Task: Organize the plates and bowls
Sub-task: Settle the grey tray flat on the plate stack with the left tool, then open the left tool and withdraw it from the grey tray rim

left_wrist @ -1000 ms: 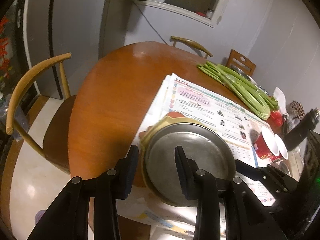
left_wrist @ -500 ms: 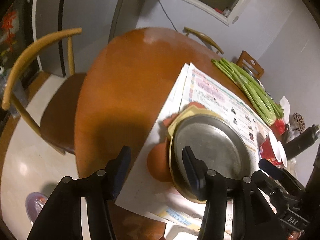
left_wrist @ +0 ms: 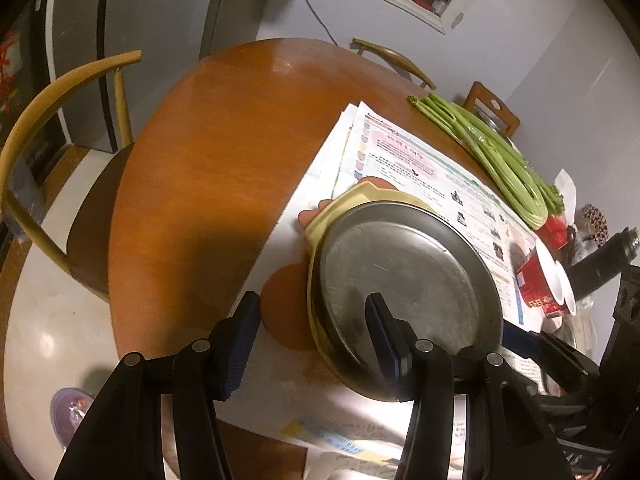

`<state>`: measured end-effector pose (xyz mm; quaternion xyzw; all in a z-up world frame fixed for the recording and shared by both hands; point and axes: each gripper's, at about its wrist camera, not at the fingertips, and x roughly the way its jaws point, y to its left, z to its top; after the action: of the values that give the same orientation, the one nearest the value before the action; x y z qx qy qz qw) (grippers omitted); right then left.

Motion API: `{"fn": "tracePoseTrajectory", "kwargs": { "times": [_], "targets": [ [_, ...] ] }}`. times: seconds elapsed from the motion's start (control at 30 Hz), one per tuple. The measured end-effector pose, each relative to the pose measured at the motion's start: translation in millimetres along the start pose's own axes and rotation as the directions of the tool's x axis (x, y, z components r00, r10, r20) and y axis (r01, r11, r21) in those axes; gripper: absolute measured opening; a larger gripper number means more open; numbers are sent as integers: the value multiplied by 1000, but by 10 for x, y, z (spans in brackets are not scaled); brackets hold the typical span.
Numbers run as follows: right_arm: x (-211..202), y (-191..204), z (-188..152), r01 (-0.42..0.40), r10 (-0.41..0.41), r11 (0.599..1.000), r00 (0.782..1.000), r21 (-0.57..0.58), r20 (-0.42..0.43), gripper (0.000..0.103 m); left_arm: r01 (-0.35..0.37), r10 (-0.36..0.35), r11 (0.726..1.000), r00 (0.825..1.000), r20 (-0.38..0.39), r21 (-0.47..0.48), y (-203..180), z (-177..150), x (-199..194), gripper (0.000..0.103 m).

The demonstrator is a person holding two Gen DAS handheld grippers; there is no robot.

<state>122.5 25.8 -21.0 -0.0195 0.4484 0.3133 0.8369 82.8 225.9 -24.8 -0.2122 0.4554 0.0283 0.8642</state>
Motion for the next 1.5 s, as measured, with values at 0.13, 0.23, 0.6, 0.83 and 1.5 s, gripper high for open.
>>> {"fn": "tracePoseTrajectory", "kwargs": {
  "times": [0.13, 0.23, 0.6, 0.83, 1.5],
  "targets": [
    [45, -2, 2, 25, -25, 1000, 1000, -7, 1, 65, -13, 14, 1000, 1000, -3, 17, -77, 38, 58, 56],
    [69, -55, 10, 31, -31, 1000, 1000, 5, -3, 65, -10, 10, 1000, 1000, -7, 23, -139, 76, 106, 56],
    [55, -402, 93, 109, -111, 993, 993, 47, 39, 65, -10, 14, 995, 999, -40, 96, -541, 222, 366, 56],
    [51, -589, 182, 145, -149, 987, 987, 63, 63, 65, -14, 20, 992, 999, -45, 123, -741, 346, 537, 56],
    [86, -931, 344, 156, -166, 983, 980, 96, 109, 65, -52, 58, 990, 998, -36, 132, -981, 510, 757, 57]
  ]
}}
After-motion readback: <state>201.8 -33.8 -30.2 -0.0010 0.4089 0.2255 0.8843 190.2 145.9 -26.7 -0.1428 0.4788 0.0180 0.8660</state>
